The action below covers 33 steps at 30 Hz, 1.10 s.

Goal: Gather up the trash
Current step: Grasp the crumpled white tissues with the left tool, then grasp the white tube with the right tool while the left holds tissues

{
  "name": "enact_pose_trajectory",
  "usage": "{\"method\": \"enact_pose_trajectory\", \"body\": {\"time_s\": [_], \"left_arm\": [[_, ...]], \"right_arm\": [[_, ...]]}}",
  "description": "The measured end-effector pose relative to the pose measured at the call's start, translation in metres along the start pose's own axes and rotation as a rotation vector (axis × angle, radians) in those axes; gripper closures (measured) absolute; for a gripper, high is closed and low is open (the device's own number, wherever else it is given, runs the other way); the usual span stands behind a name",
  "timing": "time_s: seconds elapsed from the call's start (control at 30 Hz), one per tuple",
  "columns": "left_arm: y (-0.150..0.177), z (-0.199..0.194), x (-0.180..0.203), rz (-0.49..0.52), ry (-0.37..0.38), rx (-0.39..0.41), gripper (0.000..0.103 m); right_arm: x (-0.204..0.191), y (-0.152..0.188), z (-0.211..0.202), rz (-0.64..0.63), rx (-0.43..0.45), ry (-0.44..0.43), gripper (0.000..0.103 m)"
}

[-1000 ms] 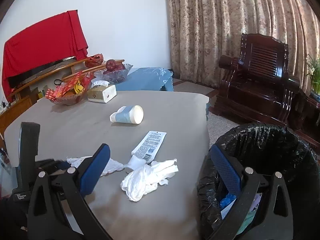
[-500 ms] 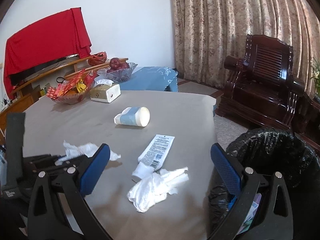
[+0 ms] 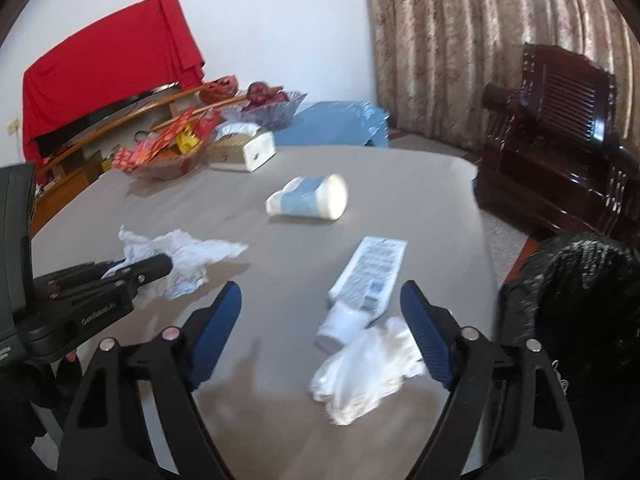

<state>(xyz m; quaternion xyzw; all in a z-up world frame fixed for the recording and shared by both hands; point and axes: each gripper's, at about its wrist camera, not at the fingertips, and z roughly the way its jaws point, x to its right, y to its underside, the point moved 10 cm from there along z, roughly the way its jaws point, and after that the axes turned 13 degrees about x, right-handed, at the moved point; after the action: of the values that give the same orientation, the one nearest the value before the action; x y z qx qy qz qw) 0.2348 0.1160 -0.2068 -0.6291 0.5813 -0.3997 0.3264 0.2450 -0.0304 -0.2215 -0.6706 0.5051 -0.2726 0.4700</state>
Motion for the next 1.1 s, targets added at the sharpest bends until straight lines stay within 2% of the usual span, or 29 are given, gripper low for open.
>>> {"method": "enact_pose_trajectory", "body": {"time_s": [0.2, 0.3, 0.4, 0.73, 0.87, 1.1], "left_arm": [[0.002, 0.0, 0.0, 0.005, 0.004, -0.001, 0.084], [0.001, 0.001, 0.001, 0.003, 0.004, -0.001, 0.084], [0.001, 0.002, 0.001, -0.001, 0.005, -0.002, 0.084], [0.003, 0.005, 0.008, 0.0, 0.02, -0.008, 0.084], [0.002, 0.004, 0.008, -0.001, 0.021, -0.006, 0.084], [-0.001, 0.003, 0.004, -0.011, 0.017, 0.001, 0.084]], "right_arm": [[-0.017, 0.022, 0.01, -0.003, -0.075, -0.052, 0.038], [-0.021, 0.034, 0.014, 0.001, -0.108, -0.062, 0.04], [-0.022, 0.039, 0.013, -0.002, -0.12, -0.064, 0.041], [0.001, 0.043, 0.012, -0.021, -0.149, 0.01, 0.043], [-0.004, 0.043, 0.023, -0.053, -0.171, 0.014, 0.043], [0.001, 0.04, 0.05, -0.015, -0.211, 0.051, 0.043]]}}
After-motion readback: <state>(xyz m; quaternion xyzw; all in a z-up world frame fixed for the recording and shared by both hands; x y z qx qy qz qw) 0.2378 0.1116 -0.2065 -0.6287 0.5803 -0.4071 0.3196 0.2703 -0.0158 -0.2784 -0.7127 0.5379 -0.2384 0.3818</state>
